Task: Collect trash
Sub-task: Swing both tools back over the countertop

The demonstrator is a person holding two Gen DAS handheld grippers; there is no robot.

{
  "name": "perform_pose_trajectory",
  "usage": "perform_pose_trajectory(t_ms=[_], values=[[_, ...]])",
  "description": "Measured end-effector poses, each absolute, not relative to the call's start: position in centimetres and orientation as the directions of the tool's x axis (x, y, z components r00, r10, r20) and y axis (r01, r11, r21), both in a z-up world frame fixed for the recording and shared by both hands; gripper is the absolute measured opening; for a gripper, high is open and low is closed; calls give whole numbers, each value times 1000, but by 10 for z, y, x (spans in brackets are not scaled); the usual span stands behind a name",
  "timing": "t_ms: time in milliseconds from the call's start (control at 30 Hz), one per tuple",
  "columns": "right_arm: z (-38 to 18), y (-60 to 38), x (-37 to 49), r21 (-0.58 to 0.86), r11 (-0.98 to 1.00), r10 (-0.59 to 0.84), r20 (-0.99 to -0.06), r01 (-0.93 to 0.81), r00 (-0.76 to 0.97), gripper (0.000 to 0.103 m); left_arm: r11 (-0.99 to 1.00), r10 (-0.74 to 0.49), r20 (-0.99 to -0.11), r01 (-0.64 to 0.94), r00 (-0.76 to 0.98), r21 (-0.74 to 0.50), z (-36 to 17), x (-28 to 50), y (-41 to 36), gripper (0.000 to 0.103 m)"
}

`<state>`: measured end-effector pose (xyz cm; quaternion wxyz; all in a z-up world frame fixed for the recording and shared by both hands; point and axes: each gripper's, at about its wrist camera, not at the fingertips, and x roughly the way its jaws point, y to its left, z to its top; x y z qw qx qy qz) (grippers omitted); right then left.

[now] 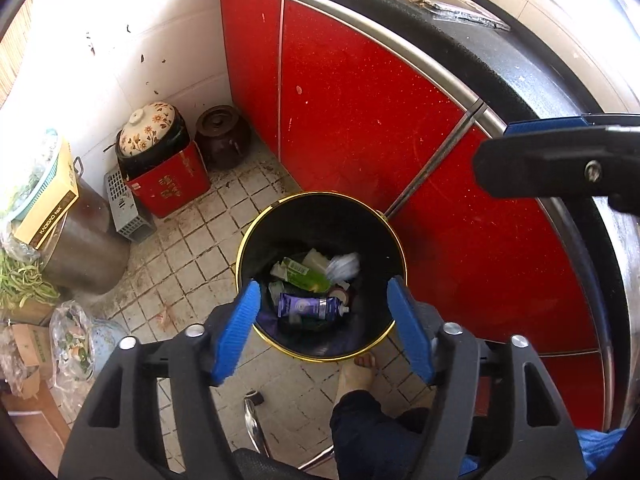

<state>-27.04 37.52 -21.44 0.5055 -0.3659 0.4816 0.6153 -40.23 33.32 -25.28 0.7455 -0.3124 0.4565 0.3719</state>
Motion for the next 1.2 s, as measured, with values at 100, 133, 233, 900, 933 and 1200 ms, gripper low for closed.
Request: perform_pose_trajectory(t_ms=[100,133,233,900,933,1200], values=[[-199,363,-260,230,-7,302,-927,-973,-221,78,520,308,-908,-850,284,-90,-238,-402,326,93],[-191,356,-255,233,2,318,-922,-972,-221,79,523,313,-907,-848,281,-82,-233,-400,323,94],[-163,331,-236,236,34,377,-903,-971,-206,84,558,324,-899,-827,296,-71,-211,-389,314,95],[-45,-67,-6,70,866,356,-782,-495,512,88,999,-31,-748,-13,663,-52,-82,-83,96,95],[-45,-84,-1,76,884,341,-779,-462,525,88,999,-45,-747,13,663,-48,-80,-77,87,95],[-49,-155,4,119,938,297,-762,-326,575,88,991,-103,-757,128,645,-26,-79,-45,39,95]])
